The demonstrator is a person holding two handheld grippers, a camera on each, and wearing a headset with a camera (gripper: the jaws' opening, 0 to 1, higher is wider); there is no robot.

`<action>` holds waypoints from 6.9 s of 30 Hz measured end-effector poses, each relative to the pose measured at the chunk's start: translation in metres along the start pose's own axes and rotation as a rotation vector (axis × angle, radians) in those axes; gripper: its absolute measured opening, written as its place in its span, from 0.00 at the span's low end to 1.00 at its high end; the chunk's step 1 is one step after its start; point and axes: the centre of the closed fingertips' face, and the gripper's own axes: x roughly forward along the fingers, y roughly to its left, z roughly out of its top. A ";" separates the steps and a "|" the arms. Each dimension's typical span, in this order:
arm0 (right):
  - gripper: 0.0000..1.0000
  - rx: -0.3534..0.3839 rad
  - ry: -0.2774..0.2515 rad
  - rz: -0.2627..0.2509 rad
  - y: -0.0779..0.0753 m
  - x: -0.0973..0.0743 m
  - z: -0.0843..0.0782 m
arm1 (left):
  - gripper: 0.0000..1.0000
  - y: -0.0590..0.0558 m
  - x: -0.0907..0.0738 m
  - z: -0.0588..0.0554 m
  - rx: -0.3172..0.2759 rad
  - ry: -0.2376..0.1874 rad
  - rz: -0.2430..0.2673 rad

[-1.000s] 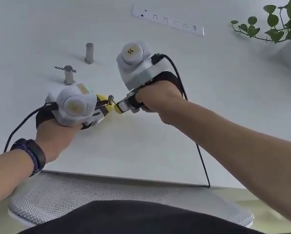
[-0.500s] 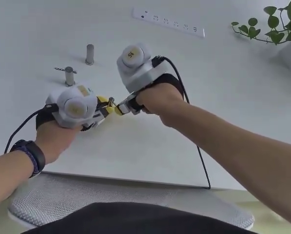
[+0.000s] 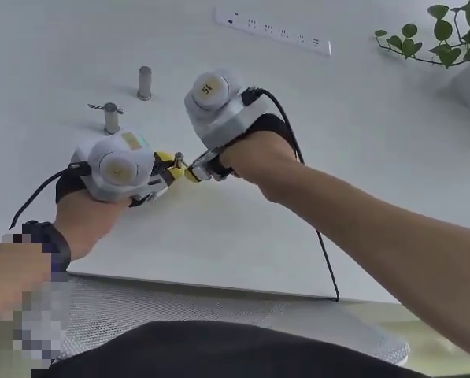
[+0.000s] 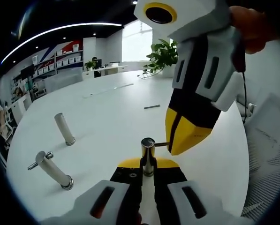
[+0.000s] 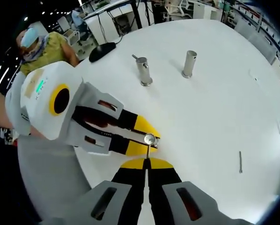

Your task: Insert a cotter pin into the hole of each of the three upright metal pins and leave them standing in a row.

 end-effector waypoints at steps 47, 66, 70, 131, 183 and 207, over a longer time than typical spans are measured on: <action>0.09 0.041 -0.032 -0.018 0.001 -0.003 -0.001 | 0.06 -0.008 0.005 0.001 0.015 -0.002 0.008; 0.04 0.069 -0.044 -0.023 0.000 0.001 0.006 | 0.06 -0.008 0.004 0.000 0.009 -0.004 0.014; 0.04 0.065 -0.045 -0.024 0.000 0.001 0.007 | 0.06 -0.008 0.003 0.000 0.009 -0.005 0.015; 0.25 0.106 -0.241 -0.073 -0.013 -0.046 -0.021 | 0.06 -0.010 0.002 0.001 -0.011 0.001 0.031; 0.54 0.175 -0.600 -0.075 -0.009 -0.085 -0.070 | 0.06 0.001 0.009 0.007 -0.073 0.009 0.137; 0.54 0.210 -0.591 -0.061 -0.015 -0.091 -0.091 | 0.06 0.044 0.003 0.010 -0.154 -0.013 0.280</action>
